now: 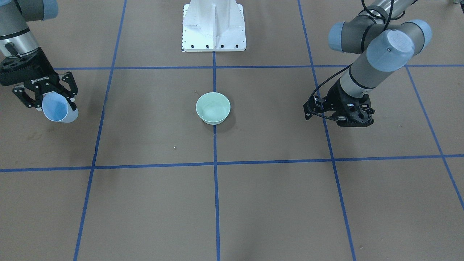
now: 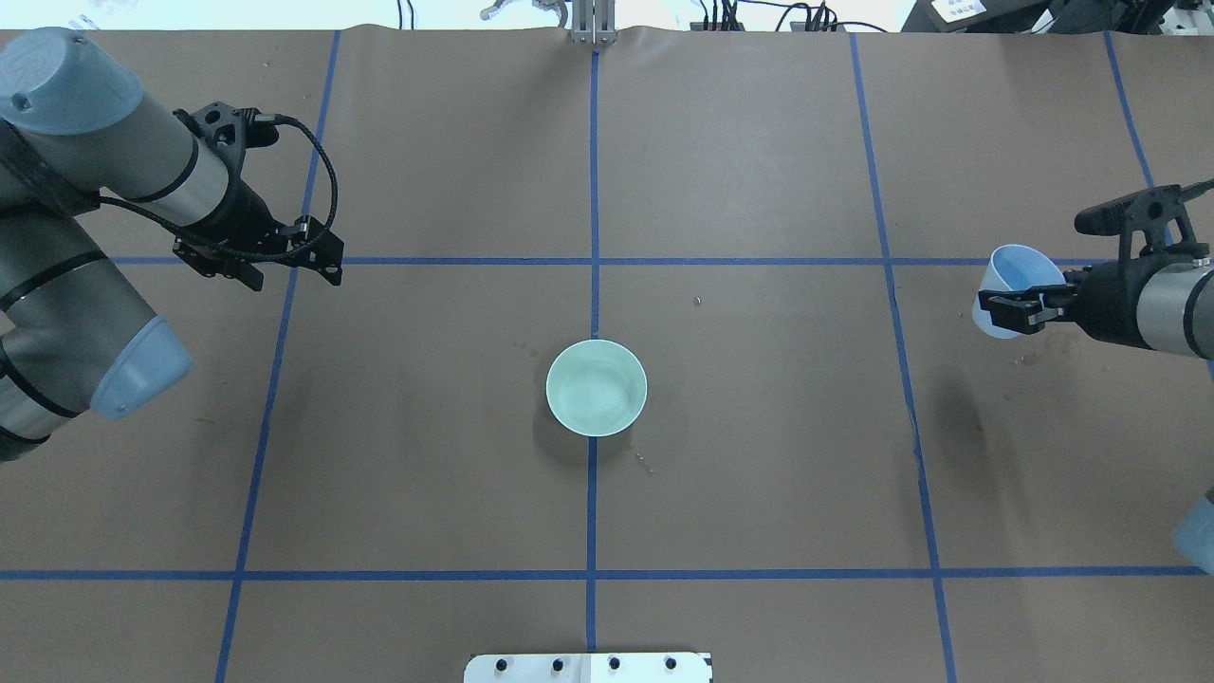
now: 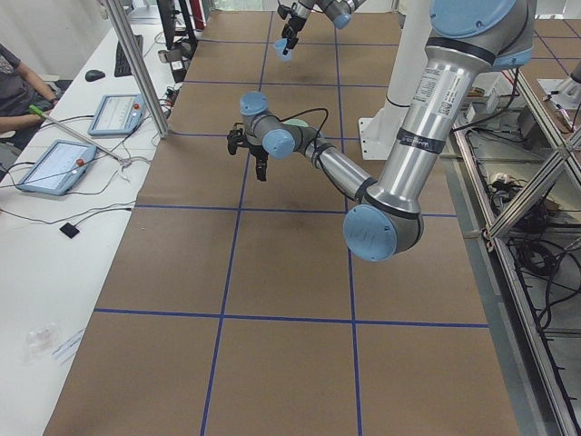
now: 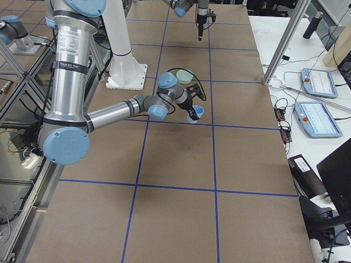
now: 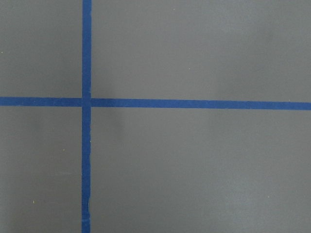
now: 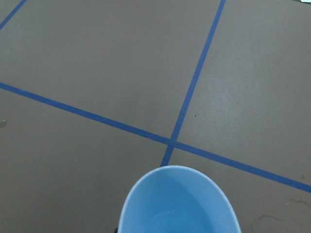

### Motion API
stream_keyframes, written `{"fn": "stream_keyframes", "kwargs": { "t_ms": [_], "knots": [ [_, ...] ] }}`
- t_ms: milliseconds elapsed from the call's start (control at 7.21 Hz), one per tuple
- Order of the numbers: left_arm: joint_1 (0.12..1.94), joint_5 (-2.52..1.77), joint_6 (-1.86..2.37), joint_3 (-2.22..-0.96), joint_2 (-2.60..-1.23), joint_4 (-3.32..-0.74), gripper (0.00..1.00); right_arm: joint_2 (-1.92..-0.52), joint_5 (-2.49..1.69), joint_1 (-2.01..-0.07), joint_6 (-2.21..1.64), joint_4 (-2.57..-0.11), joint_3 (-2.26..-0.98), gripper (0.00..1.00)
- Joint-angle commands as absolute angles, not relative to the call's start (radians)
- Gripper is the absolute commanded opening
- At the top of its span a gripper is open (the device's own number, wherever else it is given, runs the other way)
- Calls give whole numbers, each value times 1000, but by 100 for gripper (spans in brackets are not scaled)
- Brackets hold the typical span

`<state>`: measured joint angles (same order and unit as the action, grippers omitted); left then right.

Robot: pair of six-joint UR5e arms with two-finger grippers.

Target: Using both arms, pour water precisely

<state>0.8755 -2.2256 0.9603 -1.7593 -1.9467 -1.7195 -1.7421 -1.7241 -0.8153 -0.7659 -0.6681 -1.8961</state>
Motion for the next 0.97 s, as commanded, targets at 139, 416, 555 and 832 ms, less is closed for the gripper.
{"fn": "stream_keyframes", "kwargs": {
  "t_ms": [139, 416, 555, 832],
  "knots": [
    [874, -2224, 966, -1761, -1948, -1720, 100, -1767, -1621, -822, -775, -380, -1689, 6],
    [874, -2224, 966, -1761, -1947, -1720, 100, -1769, -1628, -821, -855, -249, -1578, 8],
    [874, -2224, 966, -1761, -1947, -1718, 100, -1769, -1629, -821, -861, -177, -1519, 8],
    [874, -2224, 966, -1761, -1948, -1718, 100, -1767, -1625, -819, -861, -158, -1496, 19]
  ]
}}
